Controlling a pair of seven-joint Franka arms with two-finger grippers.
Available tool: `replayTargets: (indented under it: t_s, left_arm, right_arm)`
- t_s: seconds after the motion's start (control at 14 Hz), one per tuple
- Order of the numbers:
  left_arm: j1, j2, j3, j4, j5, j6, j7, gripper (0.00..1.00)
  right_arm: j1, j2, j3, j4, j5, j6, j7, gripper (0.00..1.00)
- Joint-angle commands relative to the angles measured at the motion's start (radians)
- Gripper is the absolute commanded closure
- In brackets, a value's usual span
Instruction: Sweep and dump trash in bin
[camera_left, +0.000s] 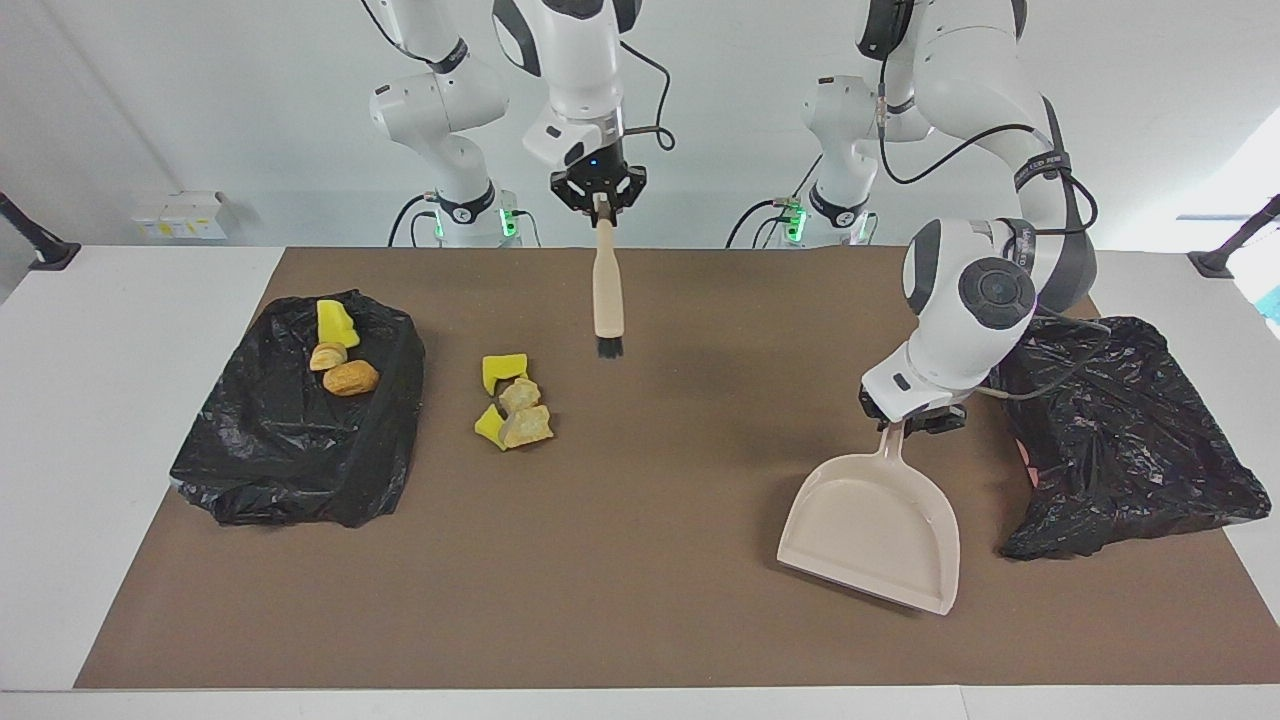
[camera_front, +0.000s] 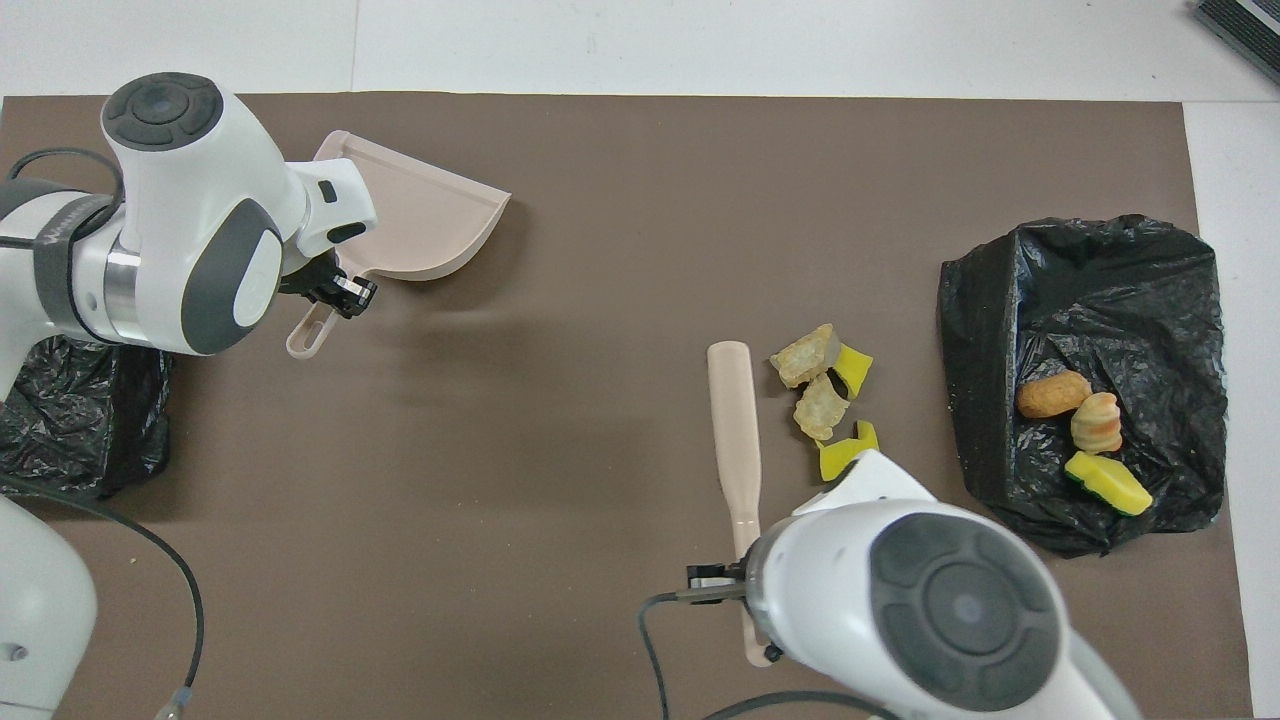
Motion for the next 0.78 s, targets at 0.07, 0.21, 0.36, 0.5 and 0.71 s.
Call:
replayTargets:
  t_s: [0.07,0.21,0.36,0.5,0.71]
  left_arm:
    - [0.01,0.006,-0.007,0.023,0.042,-0.019,0.189,1.0]
    - [0.003,0.006,-0.008,0.022,0.125,-0.017,0.31,1.0]
    - [-0.002,0.004,-0.008,0.02,0.147,-0.014,0.395,1.0]
    - [-0.007,0.004,-0.008,0.019,0.147,-0.009,0.493,1.0]
    - [-0.042,0.001,-0.011,0.014,0.183,-0.008,0.604,1.0]
  right_arm:
    - [-0.206,-0.011,0.014,-0.024,-0.01,-0.038,-0.19,1.0]
    - [-0.298,0.017,0.014,-0.05,-0.114,-0.02,-0.34,1.0]
    - [-0.346,0.052,0.014,-0.097,-0.213,0.012,-0.387,1.0]
    - [-0.363,0.075,0.014,-0.159,-0.221,0.083,-0.378,1.0]
    - [-0.351,0.095,0.017,-0.222,-0.225,0.138,-0.354,1.0]
